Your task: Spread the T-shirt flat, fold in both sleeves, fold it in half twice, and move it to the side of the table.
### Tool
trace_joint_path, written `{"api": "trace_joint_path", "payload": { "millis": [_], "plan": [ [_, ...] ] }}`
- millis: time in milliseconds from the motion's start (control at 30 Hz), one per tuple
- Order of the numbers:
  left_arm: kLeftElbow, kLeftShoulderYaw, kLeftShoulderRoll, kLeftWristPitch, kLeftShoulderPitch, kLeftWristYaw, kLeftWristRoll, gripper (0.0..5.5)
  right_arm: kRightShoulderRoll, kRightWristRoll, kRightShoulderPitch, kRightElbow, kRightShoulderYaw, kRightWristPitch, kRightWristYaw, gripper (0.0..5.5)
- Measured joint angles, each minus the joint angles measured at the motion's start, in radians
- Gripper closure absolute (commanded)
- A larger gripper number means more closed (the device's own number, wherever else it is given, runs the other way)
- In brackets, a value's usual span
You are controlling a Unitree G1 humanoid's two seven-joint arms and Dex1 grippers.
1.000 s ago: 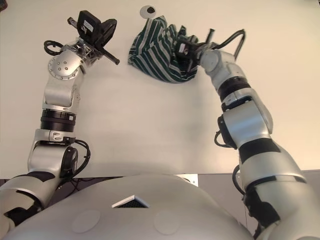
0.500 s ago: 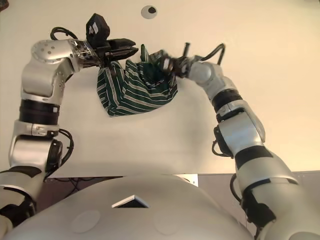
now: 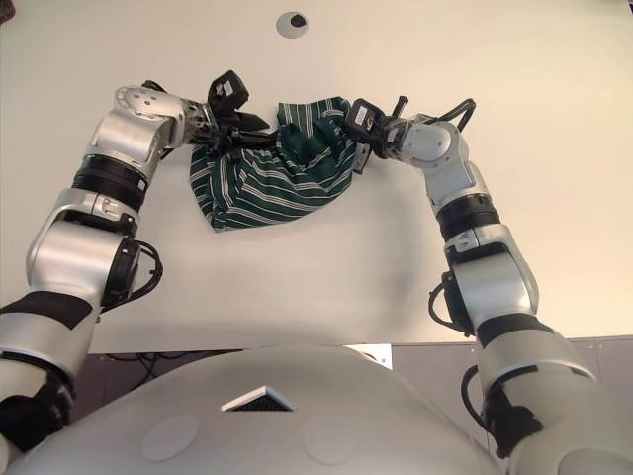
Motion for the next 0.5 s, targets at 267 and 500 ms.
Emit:
{"api": "trace_joint_path", "payload": {
  "millis": [267, 500],
  "plan": [
    [0.057, 0.001, -0.039, -0.067, -0.018, -0.011, 0.038, 4.9, 0.001, -0.001, -0.001, 0.005, 0.013, 0.001, -0.021, 5.5],
    [0.06, 0.015, -0.039, -0.098, -0.013, -0.009, 0.045, 5.46, 0.006, 0.008, -0.006, 0.023, -0.008, 0.005, -0.042, 5.5]
  ]
}}
